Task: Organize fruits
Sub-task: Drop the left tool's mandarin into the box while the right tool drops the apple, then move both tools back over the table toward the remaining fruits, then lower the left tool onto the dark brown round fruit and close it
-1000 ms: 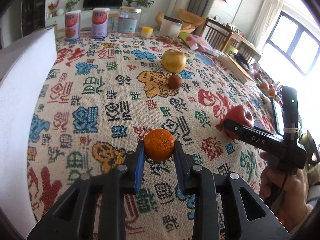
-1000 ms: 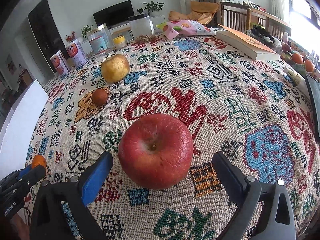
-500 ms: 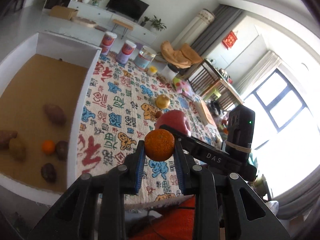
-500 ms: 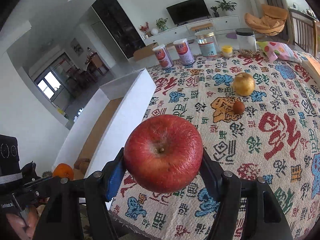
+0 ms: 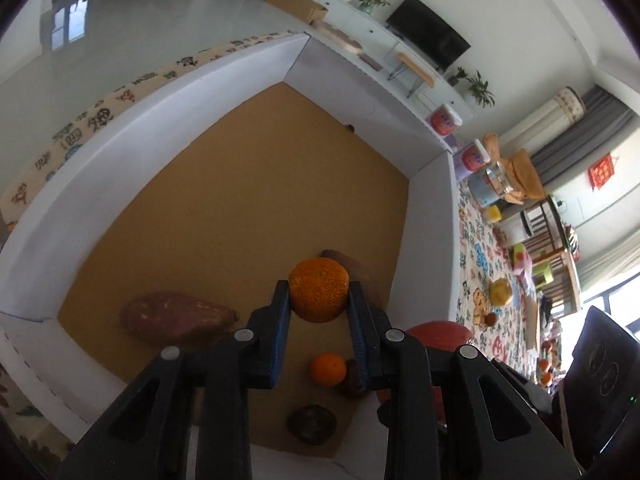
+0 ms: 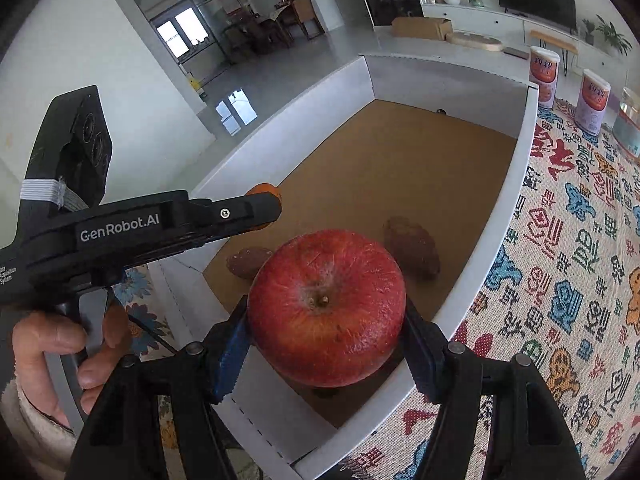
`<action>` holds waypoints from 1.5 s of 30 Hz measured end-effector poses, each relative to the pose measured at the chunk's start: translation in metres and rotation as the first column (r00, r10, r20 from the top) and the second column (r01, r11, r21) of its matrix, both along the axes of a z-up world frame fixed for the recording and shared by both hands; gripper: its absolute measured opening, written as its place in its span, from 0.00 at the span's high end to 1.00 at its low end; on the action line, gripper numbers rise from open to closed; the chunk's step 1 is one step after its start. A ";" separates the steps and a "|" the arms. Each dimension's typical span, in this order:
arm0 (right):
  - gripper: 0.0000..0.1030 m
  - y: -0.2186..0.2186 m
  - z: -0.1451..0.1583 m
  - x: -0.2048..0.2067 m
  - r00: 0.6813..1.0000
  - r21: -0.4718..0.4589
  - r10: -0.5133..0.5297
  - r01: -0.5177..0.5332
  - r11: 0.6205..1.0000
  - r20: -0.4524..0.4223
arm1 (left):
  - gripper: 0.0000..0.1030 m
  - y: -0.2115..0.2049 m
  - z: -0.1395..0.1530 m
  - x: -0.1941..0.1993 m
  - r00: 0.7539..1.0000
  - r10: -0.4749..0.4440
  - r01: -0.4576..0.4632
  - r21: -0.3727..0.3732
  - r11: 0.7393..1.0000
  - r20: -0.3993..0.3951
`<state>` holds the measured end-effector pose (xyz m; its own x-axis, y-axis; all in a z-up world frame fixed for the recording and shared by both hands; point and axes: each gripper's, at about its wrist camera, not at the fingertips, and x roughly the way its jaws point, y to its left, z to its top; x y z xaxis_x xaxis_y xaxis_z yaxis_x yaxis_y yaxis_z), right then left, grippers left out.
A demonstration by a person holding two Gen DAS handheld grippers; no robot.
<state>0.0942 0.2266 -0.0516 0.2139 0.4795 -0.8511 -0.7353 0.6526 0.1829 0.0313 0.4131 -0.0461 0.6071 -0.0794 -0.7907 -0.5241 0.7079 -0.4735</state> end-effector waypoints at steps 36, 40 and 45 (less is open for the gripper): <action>0.00 -0.416 -0.034 0.032 0.410 0.105 -0.819 0.868 0.486 0.402 | 0.11 -0.357 -0.067 0.130 0.812 -0.583 0.542 0.408 0.735 -0.027; 0.00 -0.412 -0.044 0.040 0.429 0.056 -0.811 0.871 0.488 0.399 | 0.11 -0.357 -0.084 0.145 0.805 -0.588 0.553 0.455 0.698 -0.076; 0.00 -0.414 -0.059 0.048 0.457 0.005 -0.818 0.872 0.489 0.349 | 0.03 -0.366 -0.088 0.148 0.785 -0.607 0.585 0.469 0.662 -0.122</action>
